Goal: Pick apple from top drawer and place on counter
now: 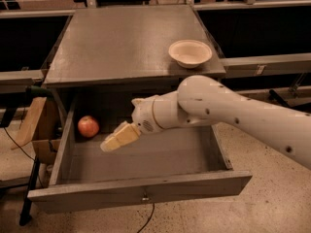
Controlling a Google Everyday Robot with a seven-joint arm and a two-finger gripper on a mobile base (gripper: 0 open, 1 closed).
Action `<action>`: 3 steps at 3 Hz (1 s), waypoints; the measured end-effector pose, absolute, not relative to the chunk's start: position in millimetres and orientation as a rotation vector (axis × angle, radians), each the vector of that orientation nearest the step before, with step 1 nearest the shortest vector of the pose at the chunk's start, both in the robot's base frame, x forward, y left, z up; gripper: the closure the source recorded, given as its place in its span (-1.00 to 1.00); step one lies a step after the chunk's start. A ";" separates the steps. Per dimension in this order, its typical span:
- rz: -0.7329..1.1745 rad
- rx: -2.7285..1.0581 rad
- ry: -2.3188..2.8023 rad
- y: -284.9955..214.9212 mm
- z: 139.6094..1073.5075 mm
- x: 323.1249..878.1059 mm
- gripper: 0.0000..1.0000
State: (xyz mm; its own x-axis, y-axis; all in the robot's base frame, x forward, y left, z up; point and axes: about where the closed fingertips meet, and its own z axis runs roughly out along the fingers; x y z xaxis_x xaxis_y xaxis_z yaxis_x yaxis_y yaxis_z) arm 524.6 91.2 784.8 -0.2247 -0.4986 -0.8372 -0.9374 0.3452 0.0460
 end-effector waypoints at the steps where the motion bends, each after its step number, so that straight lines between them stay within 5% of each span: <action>1: 0.816 -1.290 1.780 143.1 745.8 553.5 -1.00; 3: 0.776 -1.313 1.738 218.3 705.6 587.1 -1.00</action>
Offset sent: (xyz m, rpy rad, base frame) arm 0.0635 0.1464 -0.0855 0.0933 -0.0648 0.1123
